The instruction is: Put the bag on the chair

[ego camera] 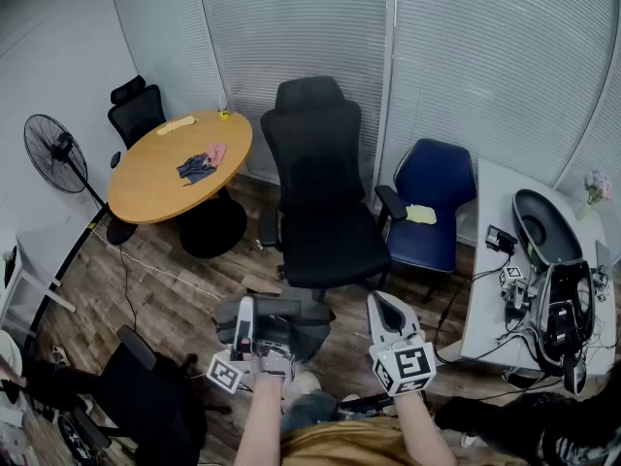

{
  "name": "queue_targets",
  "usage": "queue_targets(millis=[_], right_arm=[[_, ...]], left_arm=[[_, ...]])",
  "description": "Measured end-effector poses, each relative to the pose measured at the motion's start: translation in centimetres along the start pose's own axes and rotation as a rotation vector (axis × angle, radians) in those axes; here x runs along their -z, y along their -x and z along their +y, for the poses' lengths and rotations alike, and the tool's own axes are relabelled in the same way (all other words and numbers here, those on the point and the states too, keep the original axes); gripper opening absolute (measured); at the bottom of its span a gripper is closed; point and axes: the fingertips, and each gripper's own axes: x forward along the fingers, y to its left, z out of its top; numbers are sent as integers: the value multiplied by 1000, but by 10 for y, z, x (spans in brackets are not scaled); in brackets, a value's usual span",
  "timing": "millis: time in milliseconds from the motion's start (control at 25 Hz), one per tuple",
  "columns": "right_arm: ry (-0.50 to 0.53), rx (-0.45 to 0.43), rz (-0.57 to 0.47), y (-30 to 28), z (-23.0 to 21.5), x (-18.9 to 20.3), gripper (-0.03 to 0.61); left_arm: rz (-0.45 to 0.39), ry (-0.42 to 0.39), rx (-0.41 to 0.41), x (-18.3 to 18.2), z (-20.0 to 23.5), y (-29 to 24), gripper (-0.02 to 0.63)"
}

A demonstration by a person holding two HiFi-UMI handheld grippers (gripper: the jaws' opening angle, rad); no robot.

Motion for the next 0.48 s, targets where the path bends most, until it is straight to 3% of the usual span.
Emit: queue_targets(millis=[200, 480], right_arm=[[-12, 12, 3, 0, -2, 1, 9], [-22, 30, 11, 0, -12, 8, 10]], left_arm=[[56, 10, -110, 15, 21, 3, 41], [139, 12, -143, 41, 31, 0, 43]])
